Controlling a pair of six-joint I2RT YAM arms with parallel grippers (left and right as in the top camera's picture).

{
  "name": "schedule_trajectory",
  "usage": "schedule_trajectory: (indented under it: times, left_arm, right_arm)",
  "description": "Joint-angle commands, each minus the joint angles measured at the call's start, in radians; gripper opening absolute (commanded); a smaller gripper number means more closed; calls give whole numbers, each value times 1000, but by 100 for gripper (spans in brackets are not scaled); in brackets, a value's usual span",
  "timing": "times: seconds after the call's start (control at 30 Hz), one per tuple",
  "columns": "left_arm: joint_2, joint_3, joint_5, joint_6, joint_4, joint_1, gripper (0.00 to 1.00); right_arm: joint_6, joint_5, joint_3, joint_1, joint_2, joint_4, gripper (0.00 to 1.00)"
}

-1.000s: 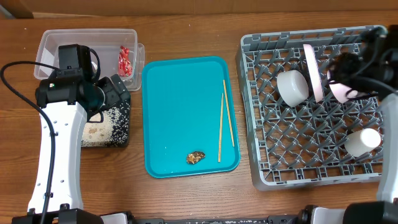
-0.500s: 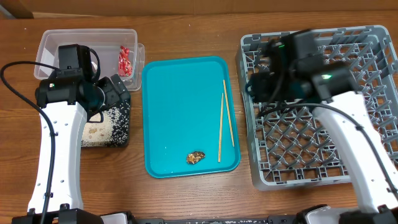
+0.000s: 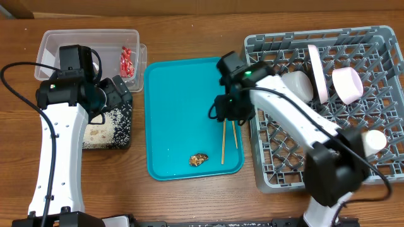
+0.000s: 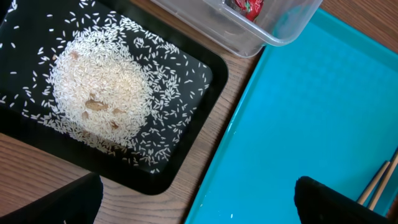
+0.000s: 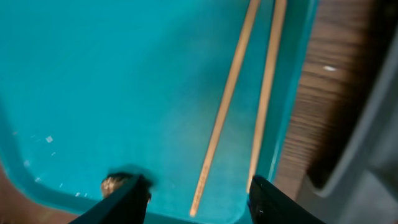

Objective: Sort waste into correct bins and load items into the dishwasher
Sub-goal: 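Lower the right gripper onto a wooden chopstick on the teal tray and grasp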

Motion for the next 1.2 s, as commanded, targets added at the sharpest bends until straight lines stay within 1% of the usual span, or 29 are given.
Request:
schedule_trajectory:
  times: [0.0, 0.23, 0.33, 0.47, 0.77, 0.83, 0.9, 0.97, 1.17]
  left_arm:
    - [-18, 20, -13, -10, 1, 2, 100]
    - [-18, 20, -13, -10, 1, 2, 100]
    - [-18, 20, -13, -10, 1, 2, 100]
    - [-18, 20, -13, -10, 1, 2, 100]
    - [-18, 20, -13, -10, 1, 2, 100]
    - [-18, 20, -13, -10, 1, 2, 100]
    - [-18, 20, -13, -10, 1, 2, 100]
    - [-18, 20, -13, -10, 1, 2, 100]
    - [-18, 20, -13, -10, 1, 2, 100]
  right_arm:
    - [53, 11, 4, 18, 65, 11, 55]
    - [56, 10, 4, 39, 172, 10, 55]
    - [57, 11, 4, 50, 188, 14, 55]
    - [131, 80, 4, 64, 208, 19, 54]
    - [135, 89, -3, 69, 245, 26, 53]
    - [139, 89, -11, 69, 245, 33, 49]
    - [139, 89, -21, 69, 245, 40, 42]
    - [139, 89, -37, 69, 245, 50, 36]
    - [138, 88, -82, 69, 245, 71, 31]
